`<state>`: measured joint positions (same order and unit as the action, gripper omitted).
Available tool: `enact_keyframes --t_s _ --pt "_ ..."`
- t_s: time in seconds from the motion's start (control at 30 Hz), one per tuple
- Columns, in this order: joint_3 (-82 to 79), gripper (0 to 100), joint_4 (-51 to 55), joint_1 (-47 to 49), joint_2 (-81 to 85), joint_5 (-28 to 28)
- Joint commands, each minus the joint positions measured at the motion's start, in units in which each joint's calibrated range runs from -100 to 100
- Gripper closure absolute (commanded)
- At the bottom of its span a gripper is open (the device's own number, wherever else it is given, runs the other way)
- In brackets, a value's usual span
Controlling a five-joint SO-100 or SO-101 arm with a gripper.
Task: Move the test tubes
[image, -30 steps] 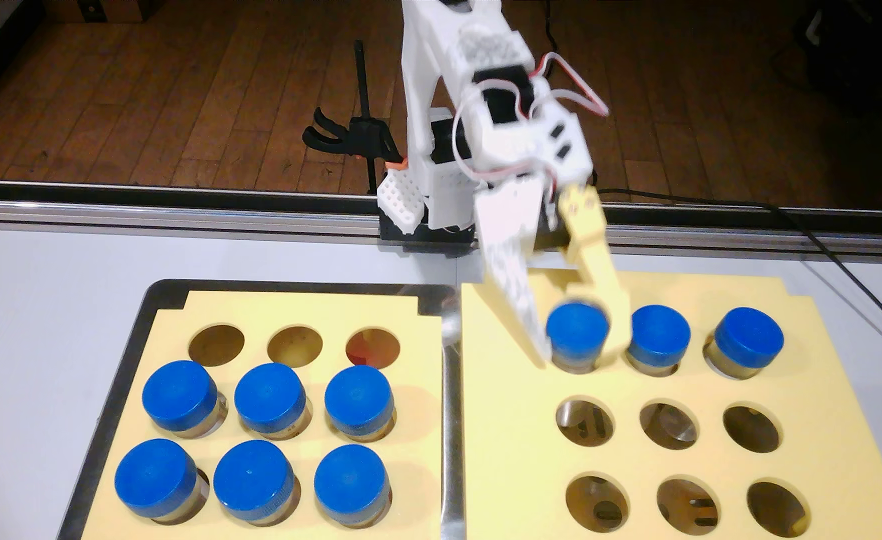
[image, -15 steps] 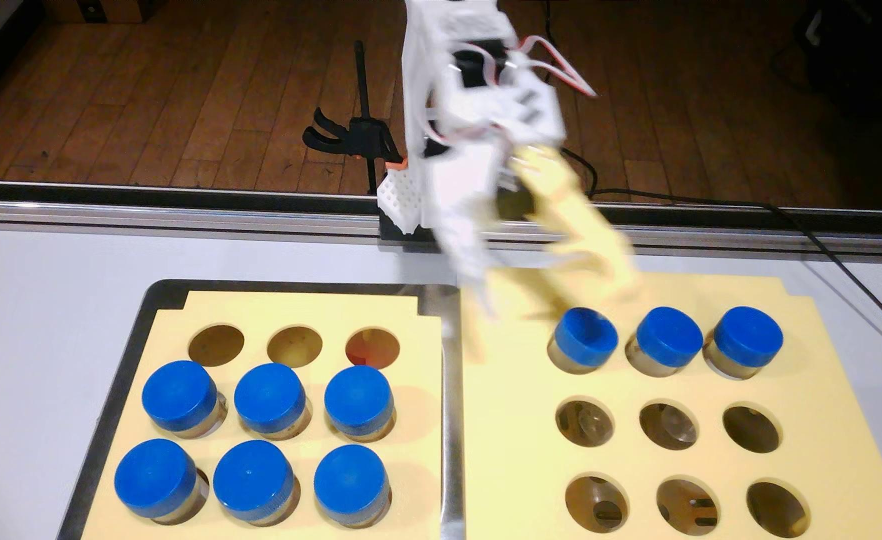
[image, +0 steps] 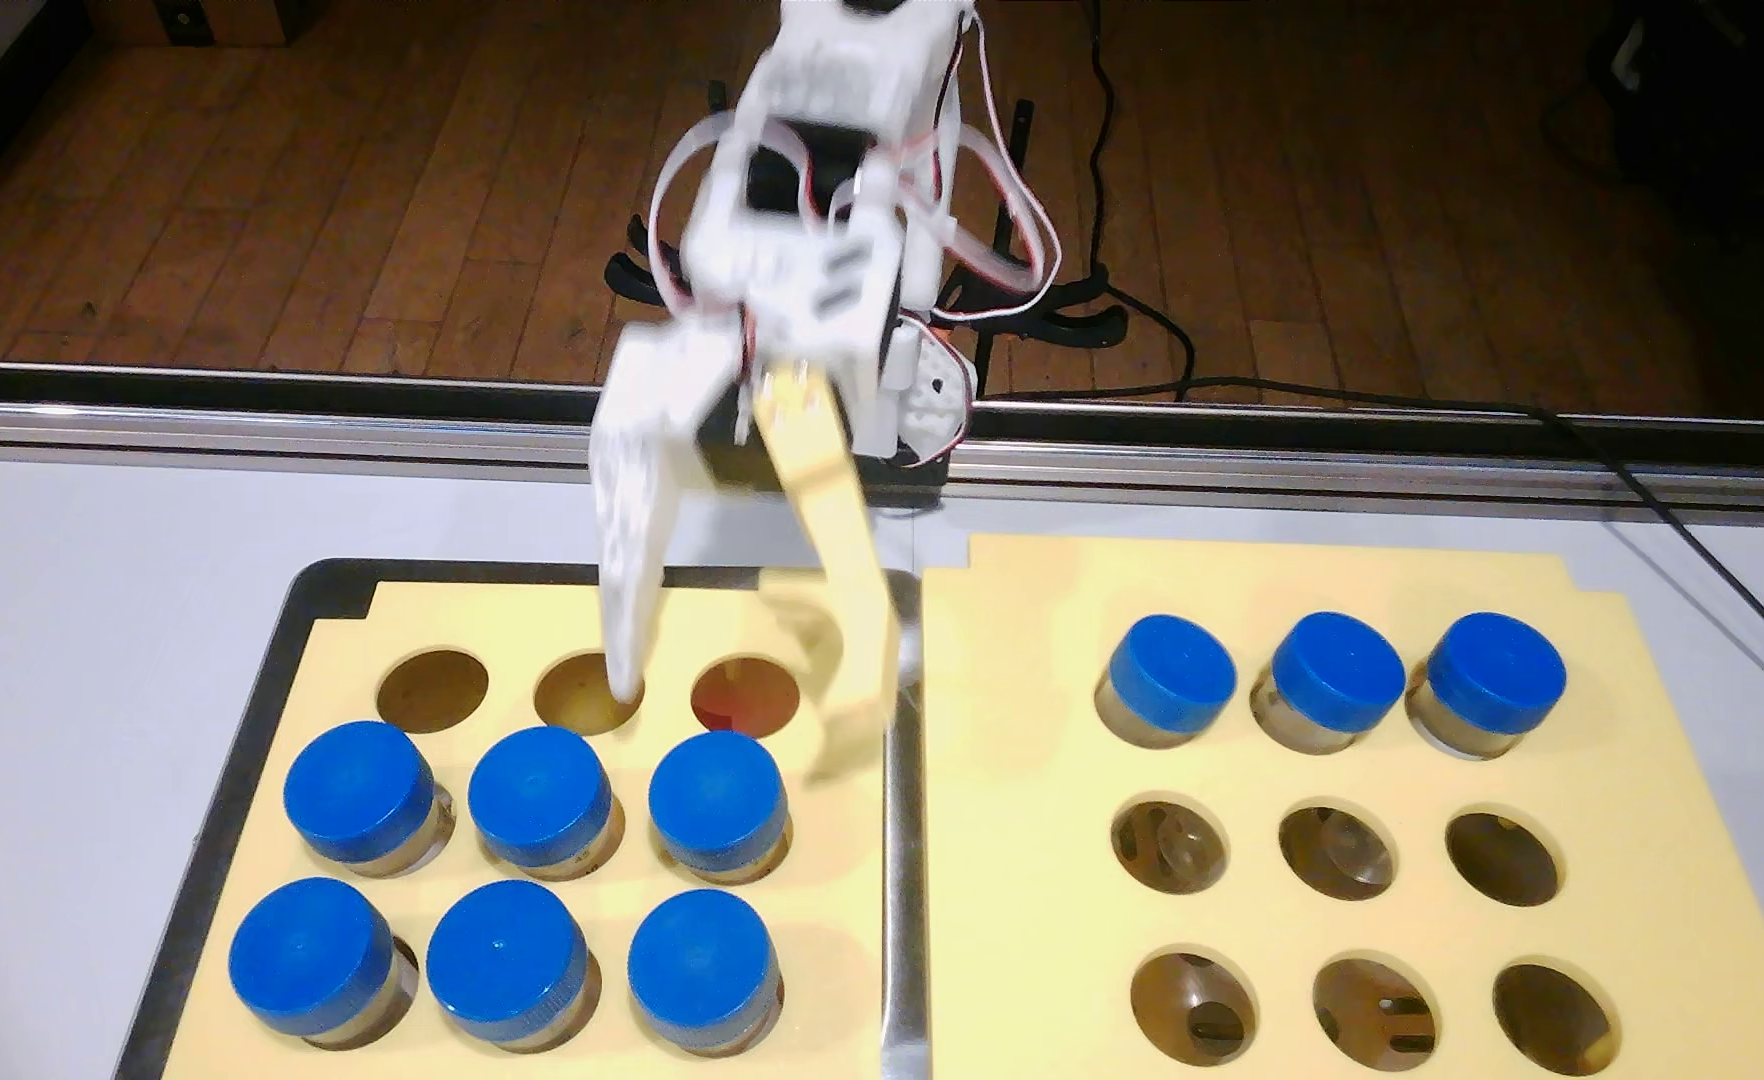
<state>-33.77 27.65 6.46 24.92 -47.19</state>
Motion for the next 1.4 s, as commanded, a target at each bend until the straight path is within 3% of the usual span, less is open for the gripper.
enact_keyframes --t_s 0.0,0.37,0.63,0.9,1.13,1.37 --pt "1.1 64 -7.0 0.4 -3.0 -0.2" --pt "7.7 65 -7.1 0.5 -12.1 -0.3" --pt "11.4 81 -7.1 0.5 -14.3 0.0" --pt "16.5 84 -6.1 0.6 -14.2 -0.3" --pt "29.4 84 17.4 0.0 -10.8 -0.4" --pt "39.6 84 12.1 -3.8 1.0 0.2"
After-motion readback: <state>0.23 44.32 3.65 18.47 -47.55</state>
